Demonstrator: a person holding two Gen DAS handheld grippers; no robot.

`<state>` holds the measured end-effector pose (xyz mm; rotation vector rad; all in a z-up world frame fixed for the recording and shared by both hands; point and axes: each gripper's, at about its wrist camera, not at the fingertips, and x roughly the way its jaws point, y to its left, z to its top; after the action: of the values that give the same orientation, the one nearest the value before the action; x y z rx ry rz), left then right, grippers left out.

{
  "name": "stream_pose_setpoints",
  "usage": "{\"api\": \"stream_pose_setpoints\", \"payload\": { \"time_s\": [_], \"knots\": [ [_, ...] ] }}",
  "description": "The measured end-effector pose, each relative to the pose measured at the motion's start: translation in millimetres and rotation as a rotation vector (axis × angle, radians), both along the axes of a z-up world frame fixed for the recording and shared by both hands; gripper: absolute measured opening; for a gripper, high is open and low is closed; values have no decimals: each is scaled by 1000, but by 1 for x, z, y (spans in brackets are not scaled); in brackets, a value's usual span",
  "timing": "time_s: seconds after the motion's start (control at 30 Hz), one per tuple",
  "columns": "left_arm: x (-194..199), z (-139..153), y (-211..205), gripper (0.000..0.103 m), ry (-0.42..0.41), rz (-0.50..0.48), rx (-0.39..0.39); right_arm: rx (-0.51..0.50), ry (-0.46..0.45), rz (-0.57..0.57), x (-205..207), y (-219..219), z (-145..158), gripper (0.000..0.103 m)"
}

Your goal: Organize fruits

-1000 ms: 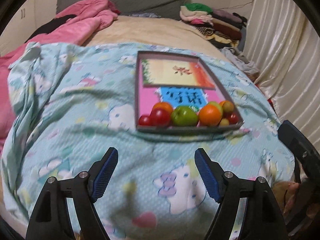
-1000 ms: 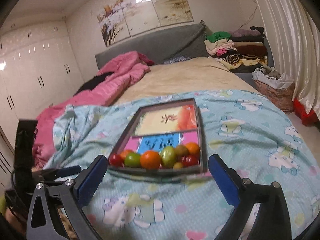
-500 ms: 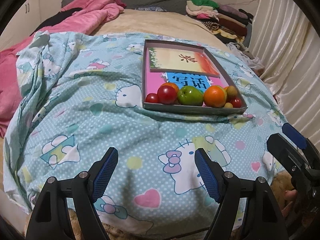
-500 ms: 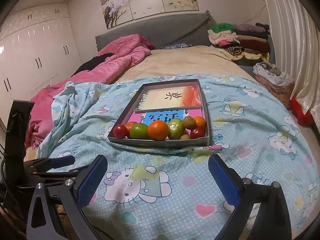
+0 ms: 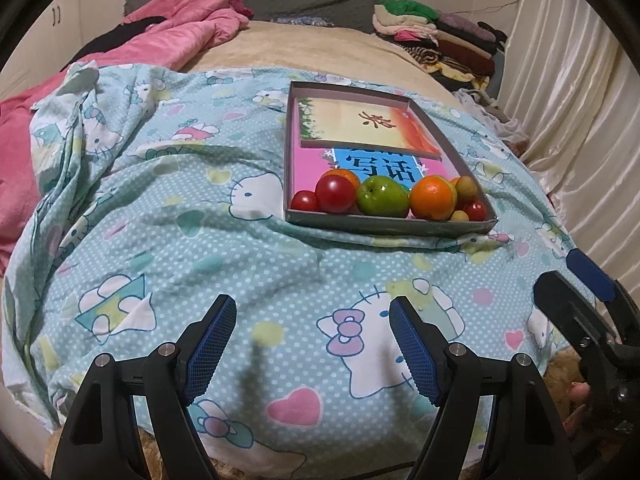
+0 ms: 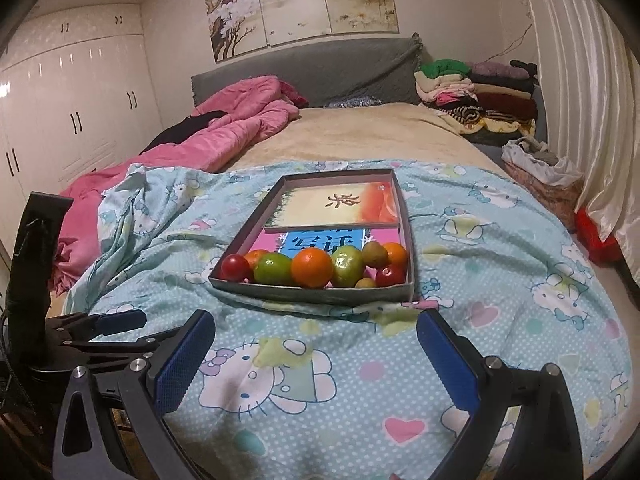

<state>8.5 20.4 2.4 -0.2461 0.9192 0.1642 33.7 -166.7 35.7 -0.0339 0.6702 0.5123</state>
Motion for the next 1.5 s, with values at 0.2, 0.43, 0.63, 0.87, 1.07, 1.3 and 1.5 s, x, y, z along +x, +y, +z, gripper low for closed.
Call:
{"api": "stream_pose_setpoints", "payload": {
  "time_s": [0.2,0.43,0.63,0.87,1.07,1.3,1.5],
  "knots": [
    [0,1,0,80,-9,2,23,0,8,-8,2,-2,-2,102],
    [-1,3,-1,80,-16,3,36,-14,15,-12,3,-2,-3,102],
    [-1,4,-2,80,-19,6,42,-22,21,-20,4,-1,-5,102],
    [-1,4,-2,80,-20,6,43,-21,19,-22,3,-2,-4,102],
    [-1,5,-1,80,-21,4,39,-21,20,-23,3,-3,-4,102],
    [-1,5,-1,80,-23,2,44,-22,19,-24,3,-3,-4,102],
    [-1,5,-1,80,-19,8,31,-22,21,-25,3,-4,-3,102]
  ]
}}
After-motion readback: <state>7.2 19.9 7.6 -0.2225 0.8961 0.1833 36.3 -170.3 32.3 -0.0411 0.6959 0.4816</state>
